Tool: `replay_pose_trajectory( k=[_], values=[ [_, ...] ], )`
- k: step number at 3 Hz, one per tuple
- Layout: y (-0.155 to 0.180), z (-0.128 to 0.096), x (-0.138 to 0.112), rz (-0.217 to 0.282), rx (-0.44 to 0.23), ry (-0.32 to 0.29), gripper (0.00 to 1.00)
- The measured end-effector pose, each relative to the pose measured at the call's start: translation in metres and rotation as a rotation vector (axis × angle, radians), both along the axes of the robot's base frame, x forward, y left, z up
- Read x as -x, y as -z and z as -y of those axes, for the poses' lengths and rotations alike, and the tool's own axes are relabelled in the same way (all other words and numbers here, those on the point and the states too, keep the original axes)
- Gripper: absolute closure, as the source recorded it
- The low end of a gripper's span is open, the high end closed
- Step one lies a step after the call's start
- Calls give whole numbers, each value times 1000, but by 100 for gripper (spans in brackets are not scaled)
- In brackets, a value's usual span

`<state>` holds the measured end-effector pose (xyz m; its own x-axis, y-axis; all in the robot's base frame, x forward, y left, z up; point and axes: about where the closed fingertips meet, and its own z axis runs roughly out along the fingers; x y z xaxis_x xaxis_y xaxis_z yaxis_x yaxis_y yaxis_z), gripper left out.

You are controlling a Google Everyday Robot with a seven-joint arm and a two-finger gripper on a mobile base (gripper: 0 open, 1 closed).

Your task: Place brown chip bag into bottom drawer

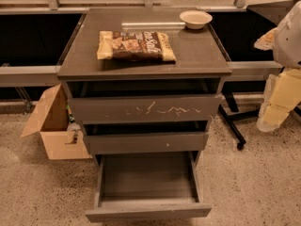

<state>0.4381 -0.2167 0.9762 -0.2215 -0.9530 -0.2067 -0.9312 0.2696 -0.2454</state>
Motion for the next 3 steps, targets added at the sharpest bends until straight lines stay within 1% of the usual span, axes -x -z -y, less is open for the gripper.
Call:
replay_pose_trajectory(
  k=[1, 2, 3],
  values=[
    [0, 0, 0, 1, 0, 0, 0],
    [0, -7, -38, 64, -29, -57, 0],
    [5, -19, -96, 148, -99, -127, 0]
  ],
)
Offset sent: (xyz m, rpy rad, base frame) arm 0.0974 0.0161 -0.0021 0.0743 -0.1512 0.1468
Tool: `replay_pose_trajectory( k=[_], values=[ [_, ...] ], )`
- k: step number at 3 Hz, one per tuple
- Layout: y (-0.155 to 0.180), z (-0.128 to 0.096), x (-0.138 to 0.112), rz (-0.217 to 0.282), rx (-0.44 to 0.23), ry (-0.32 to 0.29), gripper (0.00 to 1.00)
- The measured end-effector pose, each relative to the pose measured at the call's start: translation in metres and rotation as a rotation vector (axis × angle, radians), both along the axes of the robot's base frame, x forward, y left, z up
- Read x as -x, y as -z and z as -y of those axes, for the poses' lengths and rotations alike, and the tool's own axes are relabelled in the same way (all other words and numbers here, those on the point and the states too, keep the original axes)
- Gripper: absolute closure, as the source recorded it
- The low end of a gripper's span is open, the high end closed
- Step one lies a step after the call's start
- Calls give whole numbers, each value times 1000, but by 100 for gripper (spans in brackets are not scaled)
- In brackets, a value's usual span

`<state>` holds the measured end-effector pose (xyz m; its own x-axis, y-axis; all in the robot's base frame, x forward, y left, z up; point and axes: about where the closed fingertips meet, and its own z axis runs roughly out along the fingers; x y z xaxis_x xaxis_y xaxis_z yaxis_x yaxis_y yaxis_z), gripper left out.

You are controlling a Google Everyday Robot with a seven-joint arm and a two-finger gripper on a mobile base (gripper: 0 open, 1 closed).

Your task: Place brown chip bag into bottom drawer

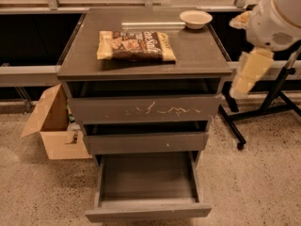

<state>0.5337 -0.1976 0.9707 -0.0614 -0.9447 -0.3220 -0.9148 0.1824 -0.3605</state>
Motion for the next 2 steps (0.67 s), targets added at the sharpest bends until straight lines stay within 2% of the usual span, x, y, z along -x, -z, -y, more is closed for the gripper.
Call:
replay_pose_trajectory(
  k=[1, 2],
  values=[
    [13, -15, -57, 79, -125, -51, 0],
    [13, -15, -57, 79, -125, -51, 0]
  ],
)
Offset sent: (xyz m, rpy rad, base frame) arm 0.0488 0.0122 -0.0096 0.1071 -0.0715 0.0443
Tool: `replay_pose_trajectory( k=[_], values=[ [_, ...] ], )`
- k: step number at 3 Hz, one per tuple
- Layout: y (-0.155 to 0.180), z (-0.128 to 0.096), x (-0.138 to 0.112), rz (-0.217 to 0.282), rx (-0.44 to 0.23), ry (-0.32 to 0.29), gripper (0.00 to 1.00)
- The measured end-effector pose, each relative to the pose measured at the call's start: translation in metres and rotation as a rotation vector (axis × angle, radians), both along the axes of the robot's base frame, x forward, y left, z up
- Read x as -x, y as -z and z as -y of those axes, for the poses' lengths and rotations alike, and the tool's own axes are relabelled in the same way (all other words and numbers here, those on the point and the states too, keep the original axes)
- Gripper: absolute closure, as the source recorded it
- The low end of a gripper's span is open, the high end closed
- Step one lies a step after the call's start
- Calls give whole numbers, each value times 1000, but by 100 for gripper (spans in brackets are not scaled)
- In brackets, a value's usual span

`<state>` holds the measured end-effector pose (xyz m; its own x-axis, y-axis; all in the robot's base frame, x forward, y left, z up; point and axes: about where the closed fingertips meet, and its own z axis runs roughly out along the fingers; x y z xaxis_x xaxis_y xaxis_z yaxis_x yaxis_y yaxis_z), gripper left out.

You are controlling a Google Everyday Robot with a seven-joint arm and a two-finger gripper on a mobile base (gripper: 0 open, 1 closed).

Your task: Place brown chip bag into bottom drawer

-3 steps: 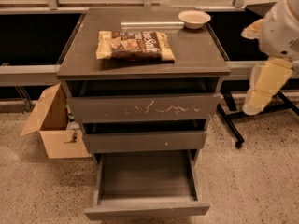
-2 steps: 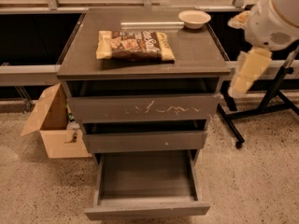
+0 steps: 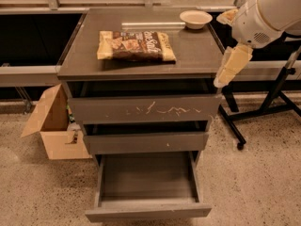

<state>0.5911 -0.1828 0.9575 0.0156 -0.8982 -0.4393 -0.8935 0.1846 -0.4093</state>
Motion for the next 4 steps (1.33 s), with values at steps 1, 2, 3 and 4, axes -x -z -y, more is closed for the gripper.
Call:
replay_pose_trajectory(
  k=[1, 2, 3, 4],
  values=[
    [10, -10, -27, 27, -13, -46, 0],
    [26, -35, -81, 85, -62, -135, 0],
    [38, -67, -134, 140, -151, -207, 0],
    [44, -95, -166, 158, -256, -229, 0]
  ],
)
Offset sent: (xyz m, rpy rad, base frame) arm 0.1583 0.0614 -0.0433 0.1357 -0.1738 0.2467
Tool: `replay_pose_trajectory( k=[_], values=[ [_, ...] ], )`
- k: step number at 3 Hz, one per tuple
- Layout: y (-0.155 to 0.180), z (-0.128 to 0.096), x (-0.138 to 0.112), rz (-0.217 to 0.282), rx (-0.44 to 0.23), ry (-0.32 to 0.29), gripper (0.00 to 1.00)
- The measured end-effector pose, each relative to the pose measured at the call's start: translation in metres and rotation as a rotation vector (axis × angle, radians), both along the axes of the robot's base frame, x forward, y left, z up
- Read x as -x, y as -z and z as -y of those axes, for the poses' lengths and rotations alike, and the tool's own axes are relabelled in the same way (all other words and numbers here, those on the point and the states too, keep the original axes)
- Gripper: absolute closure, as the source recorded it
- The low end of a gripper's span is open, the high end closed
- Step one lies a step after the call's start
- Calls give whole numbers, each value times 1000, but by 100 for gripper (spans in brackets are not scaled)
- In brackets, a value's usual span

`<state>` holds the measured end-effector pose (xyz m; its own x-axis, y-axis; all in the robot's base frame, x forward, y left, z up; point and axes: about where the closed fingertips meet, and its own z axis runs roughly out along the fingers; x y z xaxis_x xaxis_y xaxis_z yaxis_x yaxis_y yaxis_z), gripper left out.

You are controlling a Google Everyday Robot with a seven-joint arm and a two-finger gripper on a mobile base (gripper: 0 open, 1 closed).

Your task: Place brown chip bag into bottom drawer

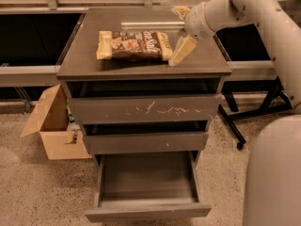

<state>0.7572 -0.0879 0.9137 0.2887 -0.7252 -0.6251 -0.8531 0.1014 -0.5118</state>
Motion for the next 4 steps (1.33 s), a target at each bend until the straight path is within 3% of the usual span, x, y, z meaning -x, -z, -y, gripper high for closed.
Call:
replay_pose_trajectory(
  k=[1, 2, 3, 4],
  values=[
    [10, -26, -26, -47, -92, 0, 0],
    [26, -55, -44, -147, -154, 12, 0],
    [40, -71, -53, -211, -168, 20, 0],
    [56, -80, -59, -258, -167, 27, 19]
  ],
)
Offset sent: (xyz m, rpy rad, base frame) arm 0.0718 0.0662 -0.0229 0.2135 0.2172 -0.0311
